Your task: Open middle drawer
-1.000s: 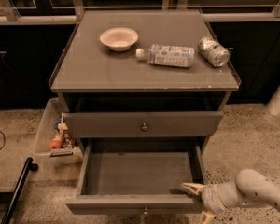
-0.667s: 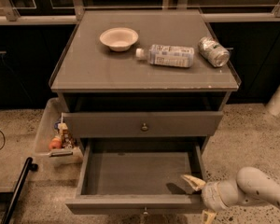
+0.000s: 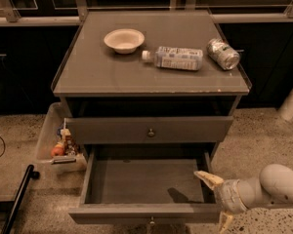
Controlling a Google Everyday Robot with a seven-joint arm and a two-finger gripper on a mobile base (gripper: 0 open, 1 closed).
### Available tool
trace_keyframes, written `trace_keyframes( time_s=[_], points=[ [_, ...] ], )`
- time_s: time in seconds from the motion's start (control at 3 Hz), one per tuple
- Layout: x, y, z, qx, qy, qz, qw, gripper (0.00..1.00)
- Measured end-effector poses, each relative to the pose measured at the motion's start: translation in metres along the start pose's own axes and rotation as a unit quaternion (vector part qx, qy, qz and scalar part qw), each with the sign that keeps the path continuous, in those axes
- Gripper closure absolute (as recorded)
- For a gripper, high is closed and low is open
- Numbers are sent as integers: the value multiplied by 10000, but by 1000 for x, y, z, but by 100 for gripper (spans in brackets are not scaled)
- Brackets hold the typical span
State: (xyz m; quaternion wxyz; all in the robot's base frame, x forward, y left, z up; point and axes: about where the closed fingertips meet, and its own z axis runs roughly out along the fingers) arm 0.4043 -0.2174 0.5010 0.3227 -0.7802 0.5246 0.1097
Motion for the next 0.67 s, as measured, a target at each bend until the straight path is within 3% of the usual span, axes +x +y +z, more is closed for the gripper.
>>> trace_keyframes(
  time_s=[0.33, 0.67],
  points=[
    [-9, -24, -49, 192, 233, -204, 9993, 0],
    [-10, -25, -51, 191, 254, -221, 9993, 0]
  ],
)
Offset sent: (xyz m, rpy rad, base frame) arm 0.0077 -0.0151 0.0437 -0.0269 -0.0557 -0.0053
